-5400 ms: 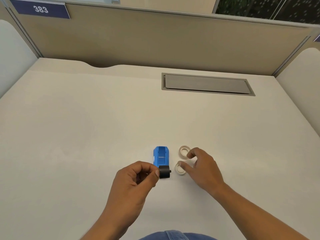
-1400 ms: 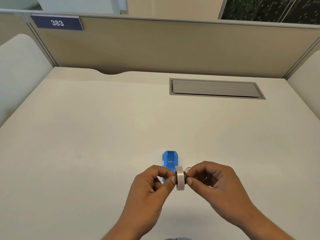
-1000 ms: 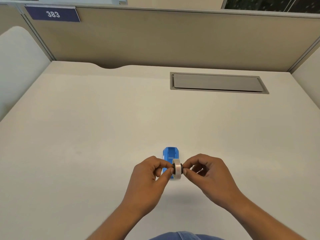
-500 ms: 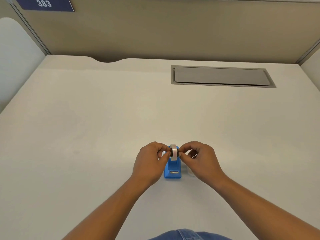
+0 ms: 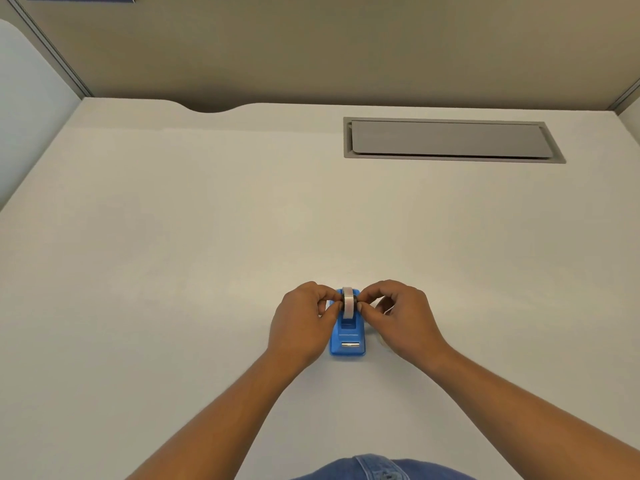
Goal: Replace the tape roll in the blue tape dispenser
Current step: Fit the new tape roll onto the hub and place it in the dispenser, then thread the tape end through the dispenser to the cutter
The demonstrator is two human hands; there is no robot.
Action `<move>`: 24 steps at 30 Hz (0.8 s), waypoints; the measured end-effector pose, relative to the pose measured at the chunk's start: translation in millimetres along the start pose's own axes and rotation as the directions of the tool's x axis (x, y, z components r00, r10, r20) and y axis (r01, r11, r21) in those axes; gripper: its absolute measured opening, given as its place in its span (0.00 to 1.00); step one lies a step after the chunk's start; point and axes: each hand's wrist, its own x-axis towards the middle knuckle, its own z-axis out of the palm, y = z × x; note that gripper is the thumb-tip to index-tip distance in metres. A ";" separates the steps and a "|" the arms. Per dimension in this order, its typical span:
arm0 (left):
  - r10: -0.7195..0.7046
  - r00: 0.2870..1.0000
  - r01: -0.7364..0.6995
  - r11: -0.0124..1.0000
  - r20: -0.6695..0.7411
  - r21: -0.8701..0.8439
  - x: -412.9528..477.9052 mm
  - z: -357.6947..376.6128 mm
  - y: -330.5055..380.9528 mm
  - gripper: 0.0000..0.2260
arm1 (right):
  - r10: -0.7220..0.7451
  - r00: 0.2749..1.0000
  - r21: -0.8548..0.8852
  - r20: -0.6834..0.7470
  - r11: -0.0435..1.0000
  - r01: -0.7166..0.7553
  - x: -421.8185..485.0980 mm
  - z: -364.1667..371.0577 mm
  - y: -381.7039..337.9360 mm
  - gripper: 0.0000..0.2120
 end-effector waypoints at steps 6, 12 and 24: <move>0.003 1.000 -0.002 1.000 -0.025 0.022 0.6 0.7 0.7 0.03 | -0.013 1.000 -0.037 -0.013 0.999 0.013 1.2 0.9 2.3 0.11; -0.019 0.998 0.019 1.000 -0.065 0.000 -1.8 0.9 -0.4 0.04 | -0.009 1.000 -0.074 -0.017 0.997 0.008 1.6 2.5 3.4 0.11; 0.134 0.968 -0.125 0.991 0.214 -0.056 -28.8 -9.5 -30.9 0.48 | -0.064 0.996 -0.222 0.057 0.972 0.075 -8.8 -7.6 -4.4 0.17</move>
